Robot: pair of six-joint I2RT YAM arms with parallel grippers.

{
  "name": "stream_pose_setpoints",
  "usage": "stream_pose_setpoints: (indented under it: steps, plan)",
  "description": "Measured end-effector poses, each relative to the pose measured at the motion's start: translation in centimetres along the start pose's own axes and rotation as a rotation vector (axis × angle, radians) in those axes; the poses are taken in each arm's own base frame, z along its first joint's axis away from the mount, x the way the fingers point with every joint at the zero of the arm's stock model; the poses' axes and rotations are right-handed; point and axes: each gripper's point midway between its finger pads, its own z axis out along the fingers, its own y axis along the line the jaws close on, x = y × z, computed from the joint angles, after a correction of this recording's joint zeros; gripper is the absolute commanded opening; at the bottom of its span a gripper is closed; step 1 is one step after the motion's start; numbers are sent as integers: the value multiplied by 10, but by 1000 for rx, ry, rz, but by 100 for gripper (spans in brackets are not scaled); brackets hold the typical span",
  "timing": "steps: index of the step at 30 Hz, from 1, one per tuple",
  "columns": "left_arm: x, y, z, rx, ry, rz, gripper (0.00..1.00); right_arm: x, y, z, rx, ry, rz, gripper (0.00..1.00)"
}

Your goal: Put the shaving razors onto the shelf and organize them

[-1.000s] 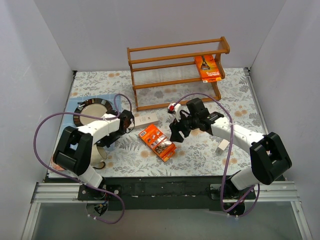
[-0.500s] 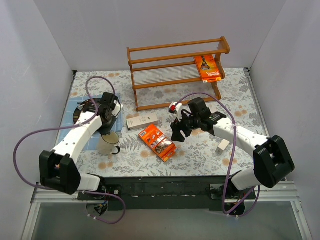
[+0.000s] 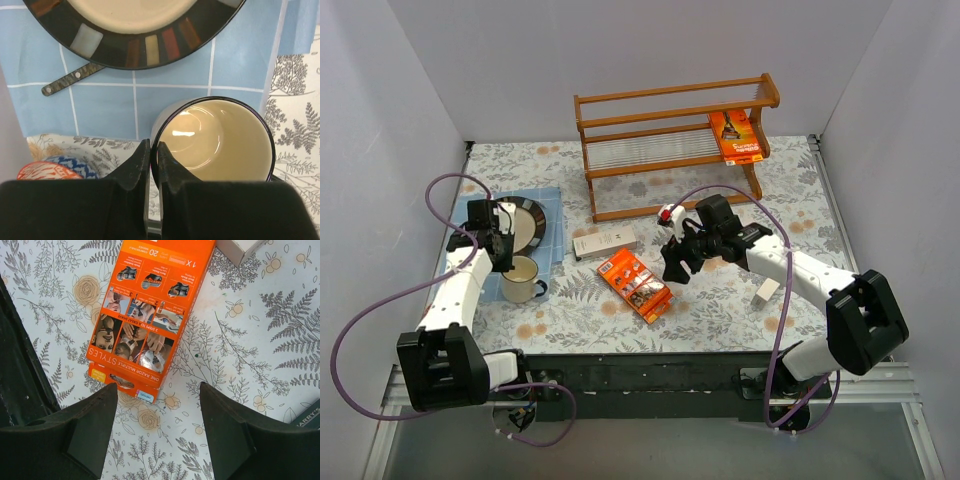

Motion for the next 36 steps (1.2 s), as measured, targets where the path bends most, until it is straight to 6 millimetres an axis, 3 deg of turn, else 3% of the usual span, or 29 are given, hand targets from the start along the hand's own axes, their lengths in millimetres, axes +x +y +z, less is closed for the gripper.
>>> stream_pose_setpoints:
  steps: [8,17,21,28,36]
  plan:
    - [-12,6,16,10,-108,-66,0,1,-3,3,0,14,9,73]
    - [-16,10,20,38,-171,-109,0,6,-5,5,7,34,18,73]
    - [-20,4,19,86,-189,-111,0,7,-6,7,5,42,22,73]
    - [-31,-24,10,238,-266,-84,0,6,-6,8,5,43,16,73]
    - [-18,-27,13,237,-291,-62,0,7,-9,9,6,49,14,73]
